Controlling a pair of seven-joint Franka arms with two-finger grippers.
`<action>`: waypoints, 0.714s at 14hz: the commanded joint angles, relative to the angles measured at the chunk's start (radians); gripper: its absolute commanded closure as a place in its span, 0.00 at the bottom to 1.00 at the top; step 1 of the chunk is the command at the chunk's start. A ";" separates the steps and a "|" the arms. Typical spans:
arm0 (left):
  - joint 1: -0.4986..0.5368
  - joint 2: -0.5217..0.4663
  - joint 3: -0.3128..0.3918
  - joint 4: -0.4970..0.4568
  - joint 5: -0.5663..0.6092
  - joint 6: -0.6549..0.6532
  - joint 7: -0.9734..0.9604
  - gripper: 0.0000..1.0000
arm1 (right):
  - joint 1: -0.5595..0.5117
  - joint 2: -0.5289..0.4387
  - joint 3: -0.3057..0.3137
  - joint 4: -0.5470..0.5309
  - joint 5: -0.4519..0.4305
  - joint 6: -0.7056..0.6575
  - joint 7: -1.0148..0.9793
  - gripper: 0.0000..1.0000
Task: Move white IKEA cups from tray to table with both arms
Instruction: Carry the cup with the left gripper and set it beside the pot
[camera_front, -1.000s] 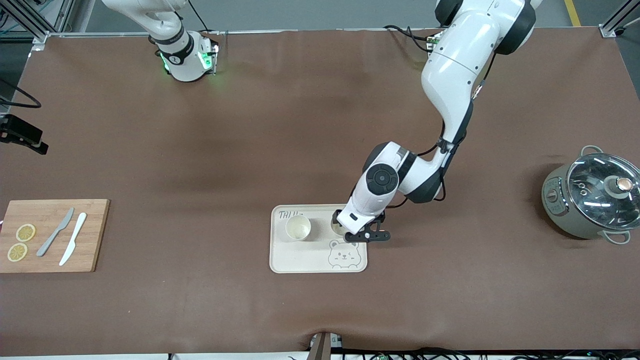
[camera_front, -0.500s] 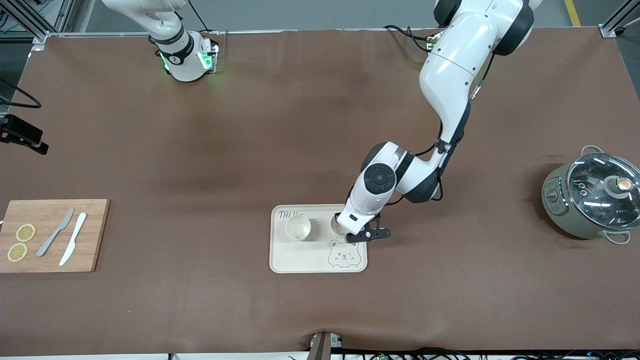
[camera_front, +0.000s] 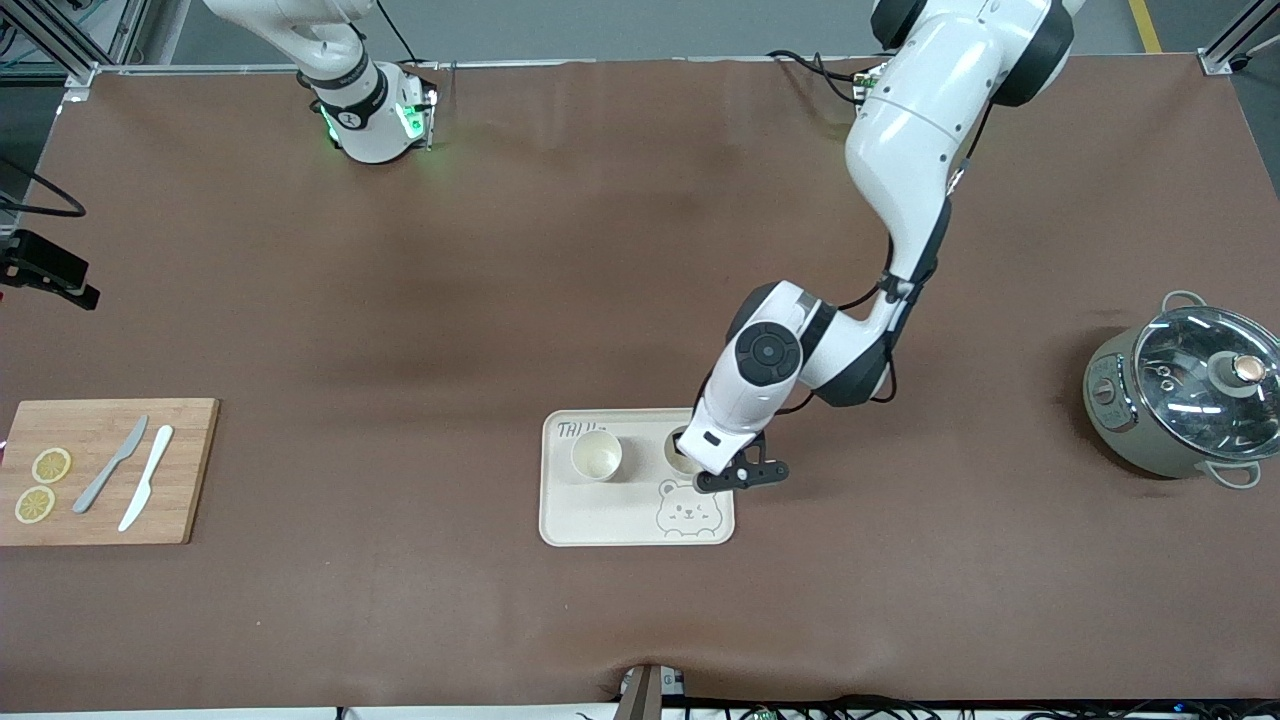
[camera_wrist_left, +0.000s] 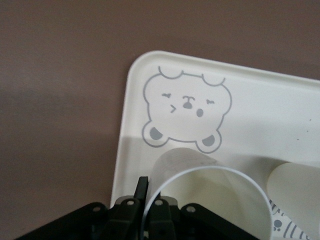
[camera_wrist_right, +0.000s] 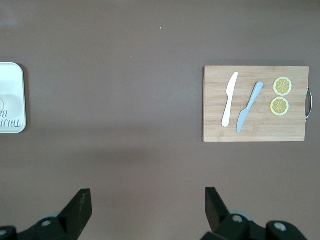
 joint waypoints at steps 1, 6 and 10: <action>0.094 -0.180 -0.011 -0.041 0.008 -0.257 0.127 1.00 | 0.001 0.008 0.002 0.021 -0.007 -0.004 -0.005 0.00; 0.263 -0.430 -0.065 -0.320 -0.023 -0.291 0.385 1.00 | 0.032 0.015 0.002 0.018 -0.012 0.043 0.004 0.00; 0.424 -0.688 -0.071 -0.762 -0.128 -0.040 0.719 1.00 | 0.056 0.051 0.002 0.018 0.001 0.062 0.092 0.00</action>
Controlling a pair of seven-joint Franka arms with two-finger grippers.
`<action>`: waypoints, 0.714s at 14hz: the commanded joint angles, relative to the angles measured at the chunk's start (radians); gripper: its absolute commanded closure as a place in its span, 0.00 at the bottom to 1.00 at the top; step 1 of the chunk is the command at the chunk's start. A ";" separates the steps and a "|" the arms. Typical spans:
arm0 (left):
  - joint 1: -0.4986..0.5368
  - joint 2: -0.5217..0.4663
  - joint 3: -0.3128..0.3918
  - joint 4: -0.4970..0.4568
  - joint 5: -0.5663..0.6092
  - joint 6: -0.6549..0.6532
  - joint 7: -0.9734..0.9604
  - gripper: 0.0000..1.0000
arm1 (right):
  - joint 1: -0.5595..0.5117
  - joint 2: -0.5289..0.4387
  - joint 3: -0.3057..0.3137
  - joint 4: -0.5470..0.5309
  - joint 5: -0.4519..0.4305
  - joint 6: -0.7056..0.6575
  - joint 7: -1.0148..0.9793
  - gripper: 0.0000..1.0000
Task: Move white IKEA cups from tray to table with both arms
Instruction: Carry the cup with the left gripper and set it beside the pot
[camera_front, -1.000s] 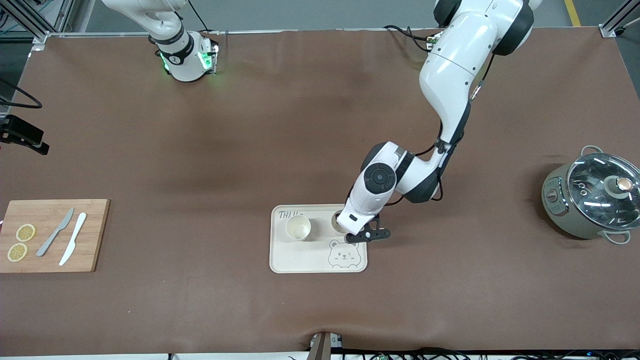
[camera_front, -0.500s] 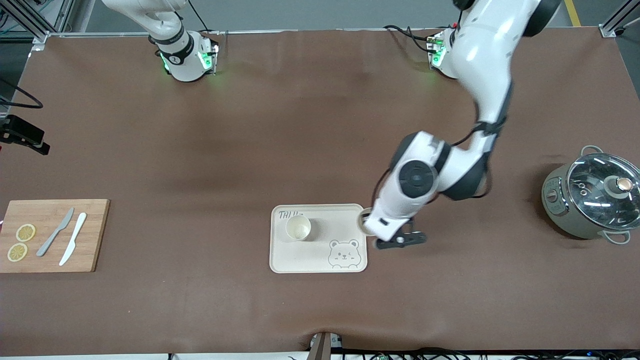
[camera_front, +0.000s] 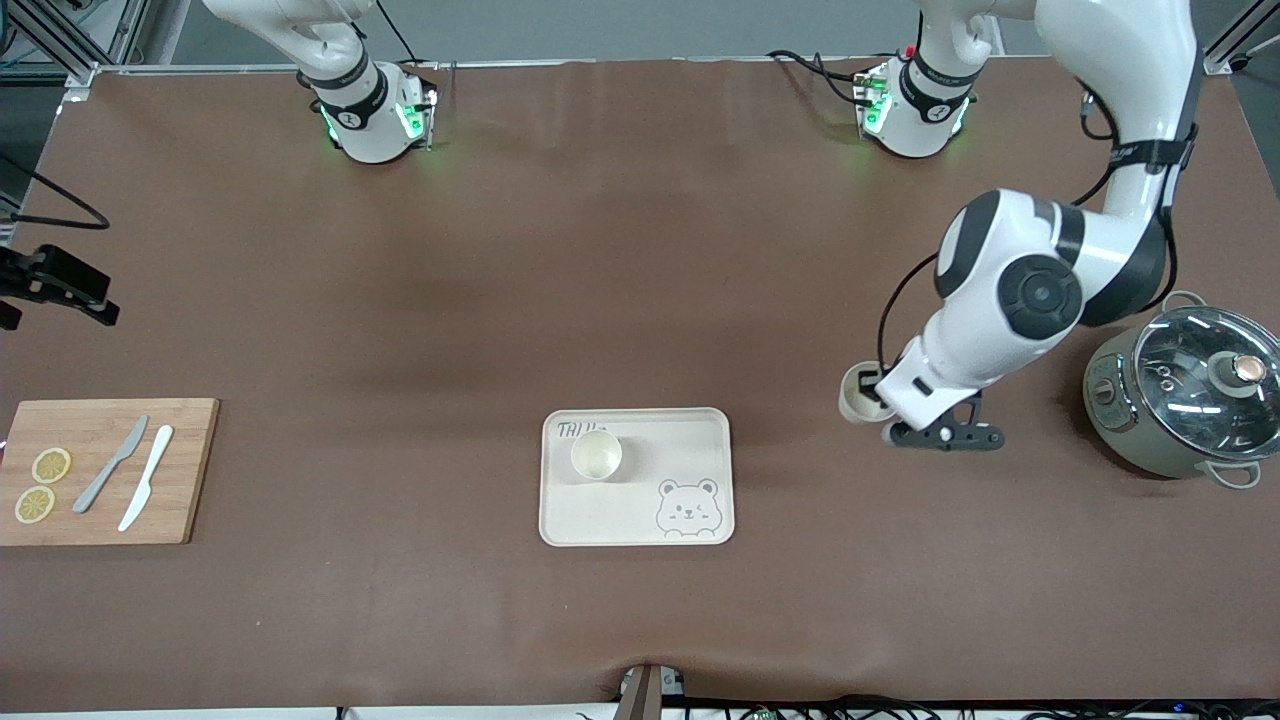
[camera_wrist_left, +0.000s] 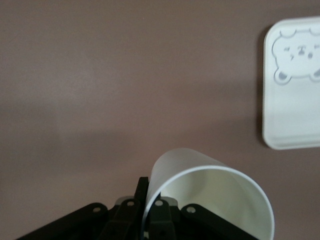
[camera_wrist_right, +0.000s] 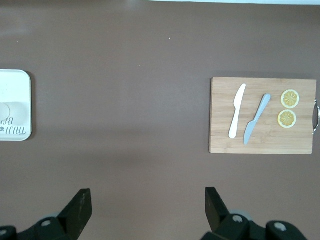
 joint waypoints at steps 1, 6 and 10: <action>0.126 -0.193 -0.018 -0.316 -0.138 0.144 0.254 1.00 | 0.027 0.024 -0.002 0.018 0.004 0.034 0.056 0.00; 0.214 -0.184 -0.015 -0.456 -0.217 0.285 0.505 1.00 | 0.194 0.053 -0.002 0.017 0.001 0.067 0.175 0.00; 0.240 -0.094 -0.015 -0.463 -0.217 0.401 0.557 1.00 | 0.341 0.126 -0.002 0.011 0.016 0.194 0.444 0.00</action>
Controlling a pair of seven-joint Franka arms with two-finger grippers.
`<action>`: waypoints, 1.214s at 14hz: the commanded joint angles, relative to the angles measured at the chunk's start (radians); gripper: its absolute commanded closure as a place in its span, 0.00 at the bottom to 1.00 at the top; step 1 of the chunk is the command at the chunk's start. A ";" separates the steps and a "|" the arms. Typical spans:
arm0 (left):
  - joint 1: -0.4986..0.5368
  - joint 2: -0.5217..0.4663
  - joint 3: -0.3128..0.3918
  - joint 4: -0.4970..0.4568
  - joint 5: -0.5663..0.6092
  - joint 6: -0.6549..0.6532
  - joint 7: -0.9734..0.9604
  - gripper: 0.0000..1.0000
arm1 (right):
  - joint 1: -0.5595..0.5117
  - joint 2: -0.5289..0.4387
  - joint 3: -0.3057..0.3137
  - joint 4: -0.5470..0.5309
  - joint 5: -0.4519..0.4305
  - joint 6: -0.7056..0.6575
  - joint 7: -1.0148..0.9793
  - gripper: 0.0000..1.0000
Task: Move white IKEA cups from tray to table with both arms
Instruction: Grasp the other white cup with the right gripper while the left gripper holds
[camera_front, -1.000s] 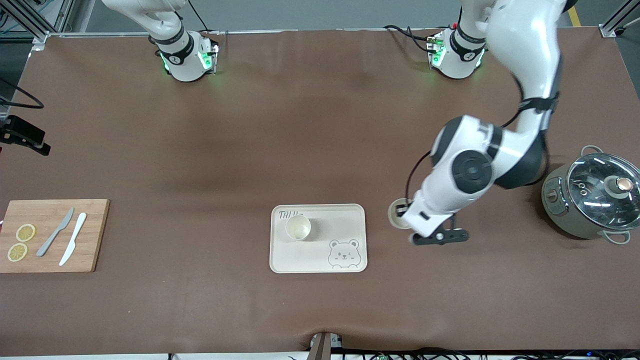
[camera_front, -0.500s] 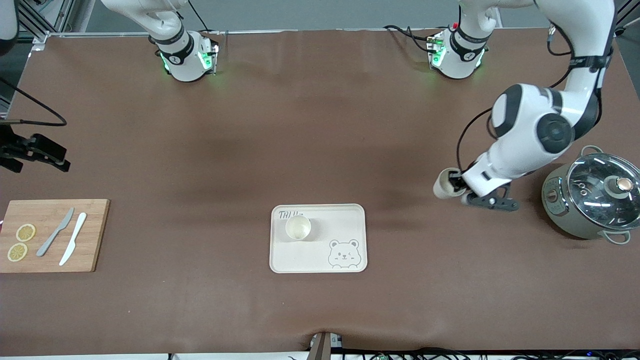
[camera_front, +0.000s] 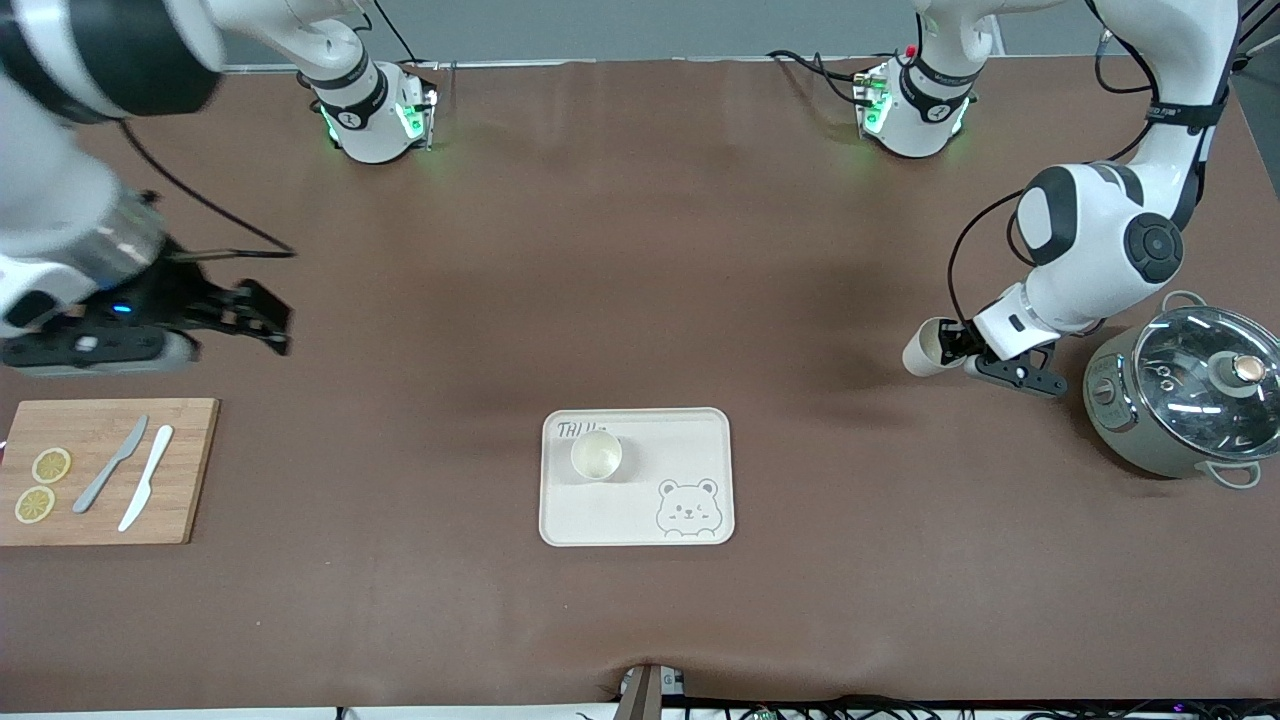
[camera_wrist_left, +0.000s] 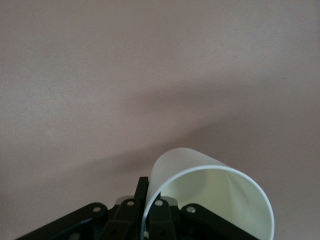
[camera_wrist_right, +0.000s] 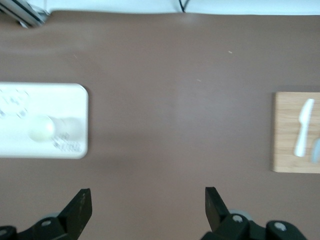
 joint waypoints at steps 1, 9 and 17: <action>0.015 0.058 -0.014 -0.003 -0.023 0.080 0.037 1.00 | 0.090 0.073 -0.012 0.015 0.005 0.048 0.189 0.00; 0.007 0.179 -0.015 0.000 -0.022 0.226 0.037 1.00 | 0.219 0.351 -0.012 0.026 0.001 0.360 0.360 0.00; -0.008 0.134 -0.015 0.008 -0.011 0.203 0.031 0.00 | 0.279 0.561 -0.010 0.107 0.005 0.465 0.403 0.00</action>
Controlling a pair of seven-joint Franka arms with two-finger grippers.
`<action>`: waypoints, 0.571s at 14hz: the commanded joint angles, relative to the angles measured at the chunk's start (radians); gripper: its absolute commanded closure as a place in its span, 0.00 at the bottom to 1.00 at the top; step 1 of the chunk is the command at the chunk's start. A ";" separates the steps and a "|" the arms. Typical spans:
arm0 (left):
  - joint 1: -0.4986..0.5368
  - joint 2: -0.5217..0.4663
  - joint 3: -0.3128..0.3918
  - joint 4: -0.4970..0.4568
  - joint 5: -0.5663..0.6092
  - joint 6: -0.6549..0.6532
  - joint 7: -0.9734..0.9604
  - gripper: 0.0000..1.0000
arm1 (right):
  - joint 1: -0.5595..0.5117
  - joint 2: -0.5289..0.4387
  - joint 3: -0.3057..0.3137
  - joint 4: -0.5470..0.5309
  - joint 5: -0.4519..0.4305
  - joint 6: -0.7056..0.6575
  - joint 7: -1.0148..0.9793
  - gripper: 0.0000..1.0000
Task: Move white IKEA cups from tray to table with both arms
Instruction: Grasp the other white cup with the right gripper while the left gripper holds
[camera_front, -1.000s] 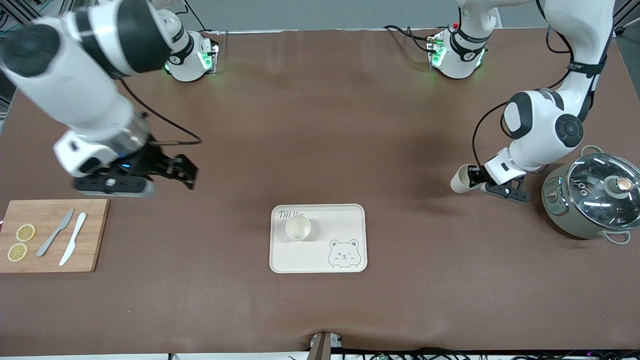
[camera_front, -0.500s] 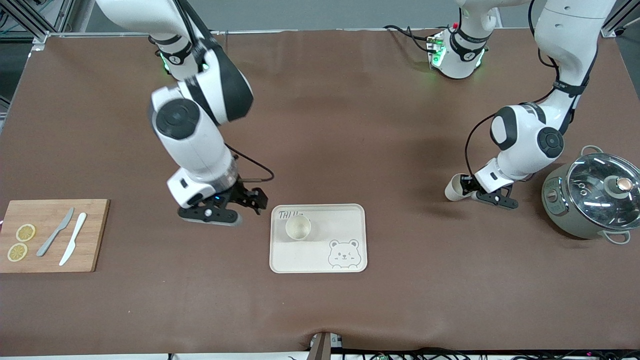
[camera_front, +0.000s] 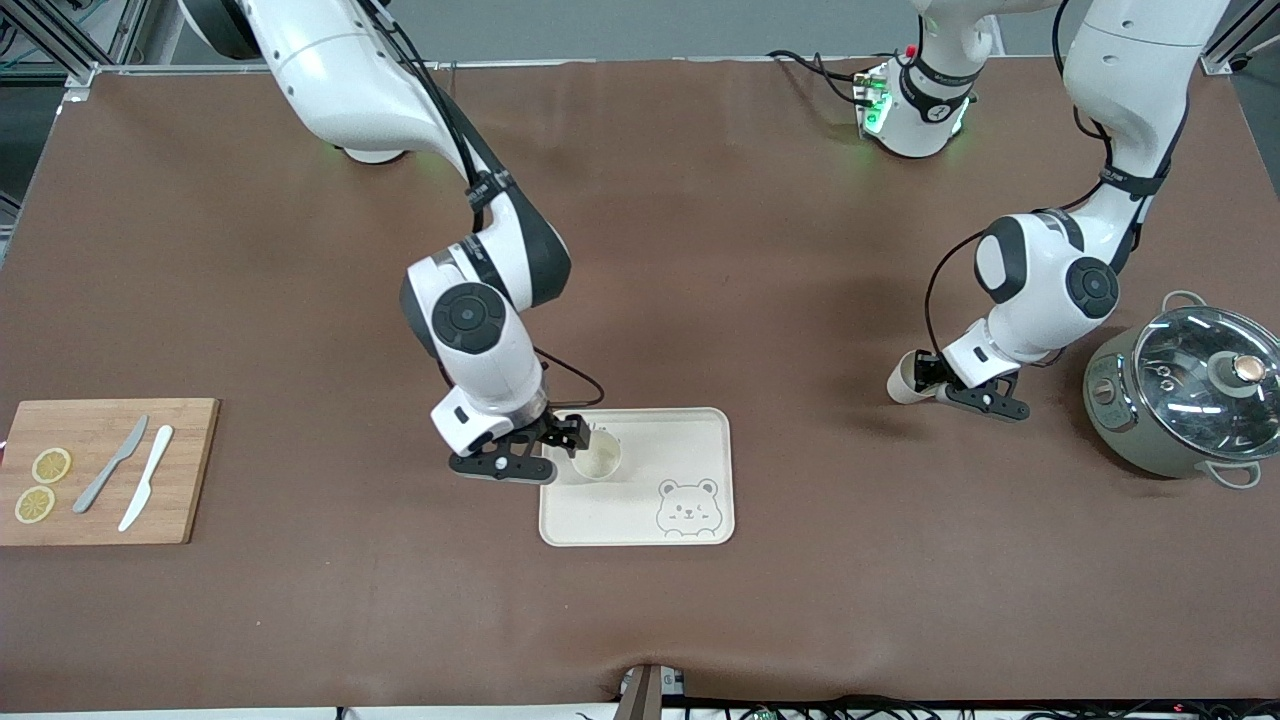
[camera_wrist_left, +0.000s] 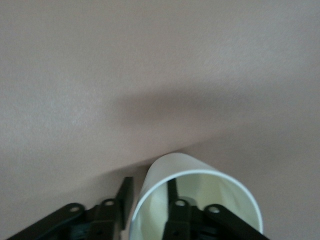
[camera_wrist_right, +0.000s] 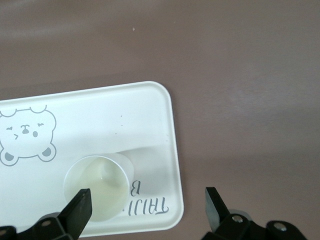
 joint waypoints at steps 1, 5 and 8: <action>0.007 -0.076 -0.004 0.000 -0.011 -0.087 0.014 0.00 | 0.022 0.047 -0.010 0.038 0.006 0.006 0.019 0.00; 0.012 -0.107 0.006 0.087 -0.009 -0.270 0.017 0.00 | 0.035 0.094 -0.010 0.034 0.007 0.067 0.018 0.00; 0.045 -0.090 0.009 0.219 0.041 -0.360 0.004 0.00 | 0.052 0.131 -0.010 0.034 0.007 0.106 0.015 0.00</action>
